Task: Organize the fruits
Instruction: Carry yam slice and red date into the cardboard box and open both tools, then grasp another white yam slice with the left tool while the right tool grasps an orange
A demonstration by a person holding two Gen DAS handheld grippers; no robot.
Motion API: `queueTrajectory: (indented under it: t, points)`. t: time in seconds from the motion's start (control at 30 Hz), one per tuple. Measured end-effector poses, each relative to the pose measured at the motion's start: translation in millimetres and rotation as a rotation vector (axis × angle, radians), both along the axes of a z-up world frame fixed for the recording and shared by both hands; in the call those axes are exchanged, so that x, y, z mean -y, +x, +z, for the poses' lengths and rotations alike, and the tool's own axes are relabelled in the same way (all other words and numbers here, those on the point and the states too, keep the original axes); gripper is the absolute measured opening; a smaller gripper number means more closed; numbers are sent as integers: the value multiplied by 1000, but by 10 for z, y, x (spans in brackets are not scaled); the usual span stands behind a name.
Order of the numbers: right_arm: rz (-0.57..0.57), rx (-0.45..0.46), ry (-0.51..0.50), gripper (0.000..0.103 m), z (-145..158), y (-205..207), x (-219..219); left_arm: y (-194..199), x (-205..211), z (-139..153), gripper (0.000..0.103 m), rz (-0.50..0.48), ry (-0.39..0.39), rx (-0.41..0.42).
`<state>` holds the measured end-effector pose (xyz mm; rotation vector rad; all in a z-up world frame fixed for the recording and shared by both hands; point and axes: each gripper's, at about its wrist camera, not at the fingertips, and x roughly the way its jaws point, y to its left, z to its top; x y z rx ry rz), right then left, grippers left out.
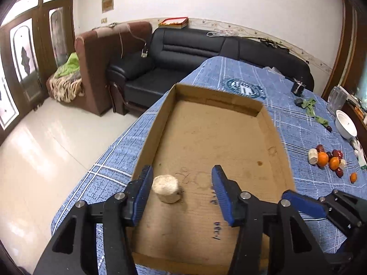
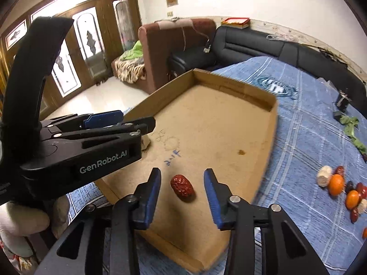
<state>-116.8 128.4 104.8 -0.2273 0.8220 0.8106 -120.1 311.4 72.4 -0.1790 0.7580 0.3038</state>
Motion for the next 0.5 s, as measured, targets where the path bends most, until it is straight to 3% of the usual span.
queueTrajectory:
  t: [0.3, 0.5]
  points:
    - [-137, 49, 54, 66, 221, -29, 795, 24, 523, 237, 60, -87, 50, 32]
    - [-318, 74, 19, 69, 179, 88, 1699, 133, 932, 326, 65, -179, 49, 46]
